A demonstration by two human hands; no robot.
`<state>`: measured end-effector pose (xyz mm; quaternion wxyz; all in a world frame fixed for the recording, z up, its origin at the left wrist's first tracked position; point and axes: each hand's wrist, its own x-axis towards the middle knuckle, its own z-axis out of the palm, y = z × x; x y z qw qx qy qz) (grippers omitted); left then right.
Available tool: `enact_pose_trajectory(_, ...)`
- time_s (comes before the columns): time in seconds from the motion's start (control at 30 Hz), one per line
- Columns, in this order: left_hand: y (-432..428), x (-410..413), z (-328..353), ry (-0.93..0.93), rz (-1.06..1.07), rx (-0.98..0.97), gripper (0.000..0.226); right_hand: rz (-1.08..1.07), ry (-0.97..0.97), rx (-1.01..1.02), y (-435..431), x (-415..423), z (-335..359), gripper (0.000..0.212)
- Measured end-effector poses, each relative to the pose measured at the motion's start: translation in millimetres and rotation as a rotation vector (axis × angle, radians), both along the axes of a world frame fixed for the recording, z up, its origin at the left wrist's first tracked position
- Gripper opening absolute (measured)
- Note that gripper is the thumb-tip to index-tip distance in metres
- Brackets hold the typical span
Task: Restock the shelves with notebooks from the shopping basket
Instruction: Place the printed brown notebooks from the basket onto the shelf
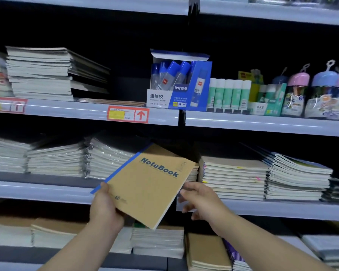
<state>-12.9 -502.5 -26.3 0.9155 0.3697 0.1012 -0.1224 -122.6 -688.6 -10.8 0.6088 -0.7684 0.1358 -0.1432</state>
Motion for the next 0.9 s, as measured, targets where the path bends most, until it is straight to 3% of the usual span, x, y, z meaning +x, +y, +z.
enact_pose_trajectory(0.27, -37, -10, 16, -0.14, 0.046, -0.071, 0.022, -0.008, -0.054, 0.144, 1, 3, -3, 0.029)
enact_pose_trajectory(0.37, -47, -12, 17, -0.243, 0.0, 0.001, 0.042, -0.064, -0.118, 0.195, -2, 3, -4, 0.039)
enact_pose_trajectory(0.57, -56, -13, 10, -0.333, -0.053, 0.195, 0.04, -0.315, -0.321, 0.223, -10, 2, -3, 0.035)
enact_pose_trajectory(0.7, -48, -7, 8, -0.429, -0.153, 0.256, 0.046, -0.373, -0.39, 0.163, -11, 5, -4, 0.03)
enact_pose_trajectory(0.9, -28, 16, 12, -0.543, -0.508, 0.275, 0.045, -0.341, -0.321, -0.11, -7, 13, -6, 0.068)
